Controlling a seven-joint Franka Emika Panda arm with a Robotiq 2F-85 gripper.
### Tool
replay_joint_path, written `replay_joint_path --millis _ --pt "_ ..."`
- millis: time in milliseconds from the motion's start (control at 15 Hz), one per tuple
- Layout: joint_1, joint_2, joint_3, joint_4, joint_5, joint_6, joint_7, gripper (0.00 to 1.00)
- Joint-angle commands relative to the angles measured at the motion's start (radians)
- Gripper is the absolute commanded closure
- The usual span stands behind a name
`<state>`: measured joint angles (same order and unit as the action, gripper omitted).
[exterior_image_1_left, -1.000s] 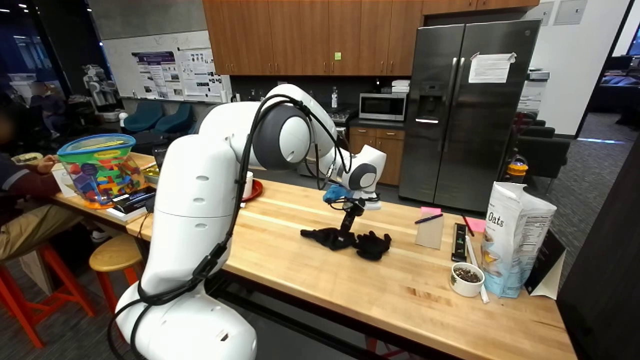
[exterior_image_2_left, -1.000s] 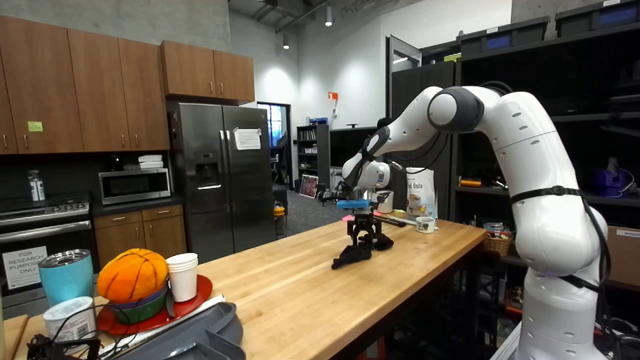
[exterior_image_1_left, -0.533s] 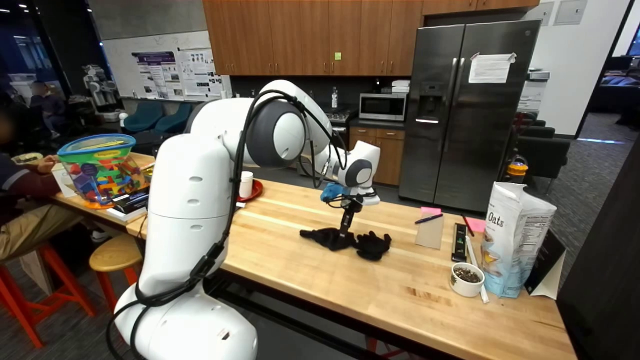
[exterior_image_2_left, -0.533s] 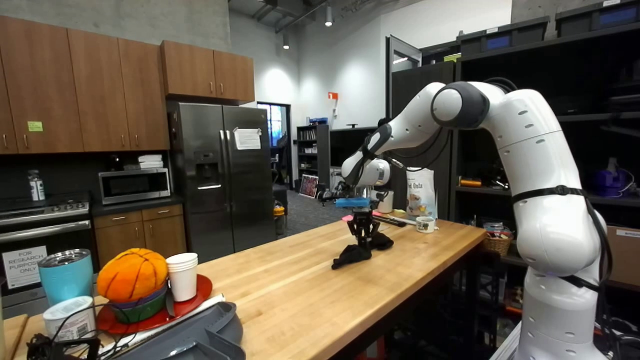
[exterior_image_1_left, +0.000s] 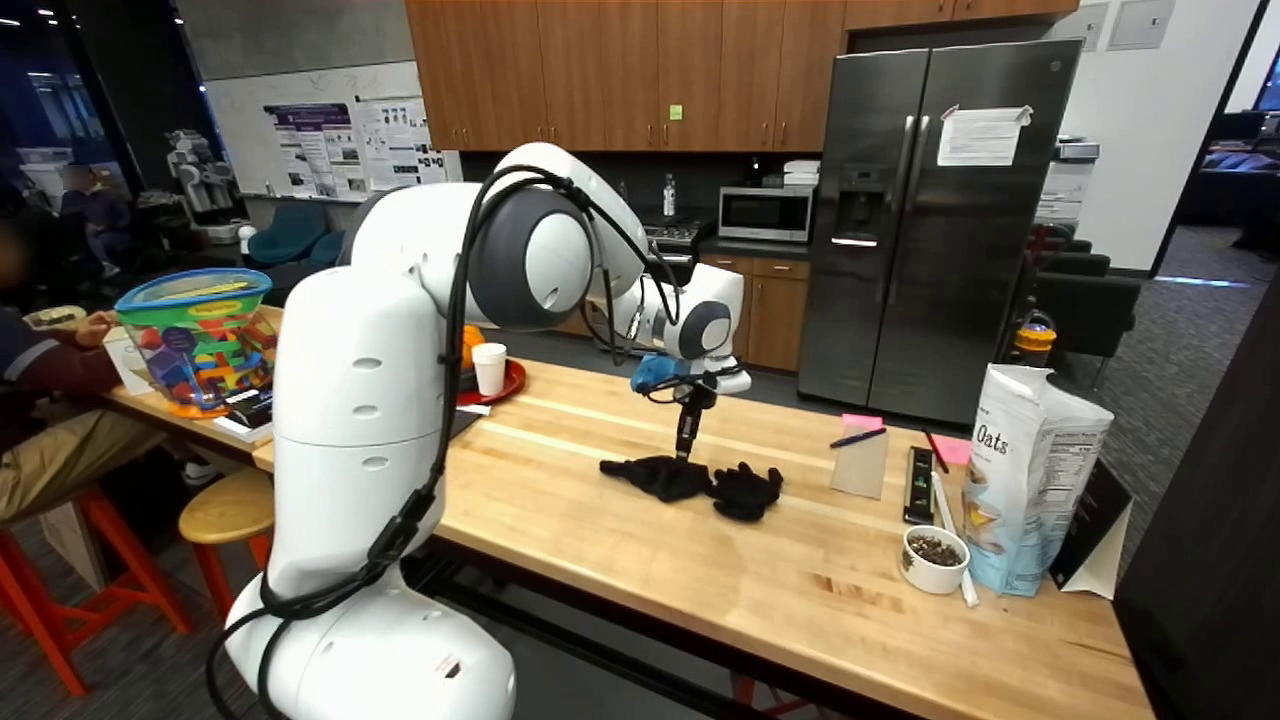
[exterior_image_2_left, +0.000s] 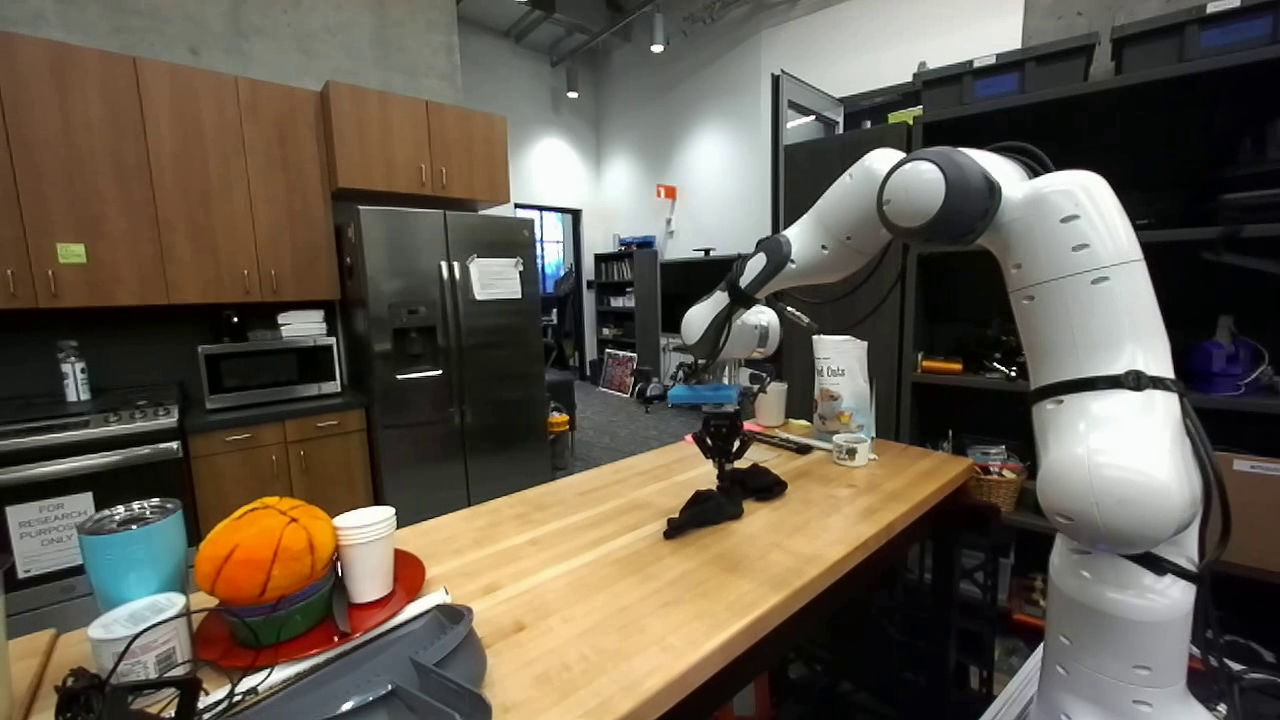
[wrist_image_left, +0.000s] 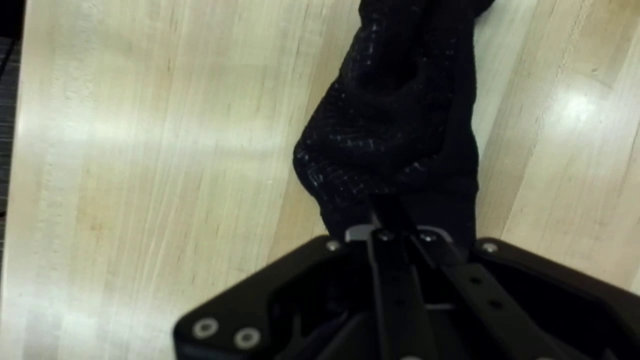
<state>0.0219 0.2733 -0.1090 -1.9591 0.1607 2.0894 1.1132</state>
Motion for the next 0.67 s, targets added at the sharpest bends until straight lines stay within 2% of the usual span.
replay_joint_path --millis 0,200,600 --pt "0.000 -0.039 0.016 -0.017 -0.008 -0.013 0.016 0.73" --pt "0.003 -0.042 0.027 -0.013 -0.011 -0.013 0.014 0.57" --pt "0.024 -0.033 0.052 0.002 -0.022 -0.018 0.017 0.16"
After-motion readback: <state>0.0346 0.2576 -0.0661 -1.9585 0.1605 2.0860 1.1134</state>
